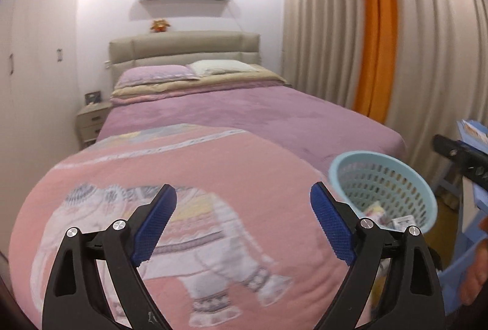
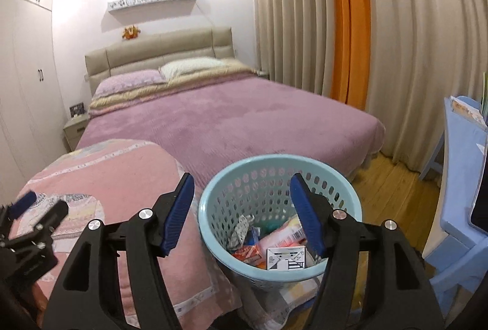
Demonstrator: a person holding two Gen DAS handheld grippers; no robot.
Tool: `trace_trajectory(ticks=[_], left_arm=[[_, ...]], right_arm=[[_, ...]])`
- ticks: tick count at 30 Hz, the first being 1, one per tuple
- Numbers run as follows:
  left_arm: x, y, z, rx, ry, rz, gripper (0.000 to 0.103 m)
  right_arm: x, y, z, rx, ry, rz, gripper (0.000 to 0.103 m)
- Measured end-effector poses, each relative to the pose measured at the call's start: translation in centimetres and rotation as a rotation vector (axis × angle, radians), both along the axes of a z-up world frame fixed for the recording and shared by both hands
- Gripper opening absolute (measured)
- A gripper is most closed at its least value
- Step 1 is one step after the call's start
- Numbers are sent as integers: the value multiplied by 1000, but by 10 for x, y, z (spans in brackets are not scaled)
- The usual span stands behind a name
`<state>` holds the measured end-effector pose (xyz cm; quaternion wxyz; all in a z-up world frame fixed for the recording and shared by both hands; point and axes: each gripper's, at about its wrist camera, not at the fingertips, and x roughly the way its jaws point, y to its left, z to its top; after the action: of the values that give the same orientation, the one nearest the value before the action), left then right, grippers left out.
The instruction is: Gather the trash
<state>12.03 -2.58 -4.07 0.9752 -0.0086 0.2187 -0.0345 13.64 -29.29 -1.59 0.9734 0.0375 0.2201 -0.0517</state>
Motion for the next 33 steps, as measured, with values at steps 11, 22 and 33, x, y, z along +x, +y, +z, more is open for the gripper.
trace_trajectory(ticks=[11,22,33], left_arm=[[-9,12,-18,-21,-59,21,94],[-10,5,-19,10,-51,20,96],[-13,1,-19,26,-62,19,96]], right_arm=[[-4,7,-13,-9,-5,-19,62],[-4,11,-20,-12,18,-16,62],[-1,13,-20,-3,36,-7,62]])
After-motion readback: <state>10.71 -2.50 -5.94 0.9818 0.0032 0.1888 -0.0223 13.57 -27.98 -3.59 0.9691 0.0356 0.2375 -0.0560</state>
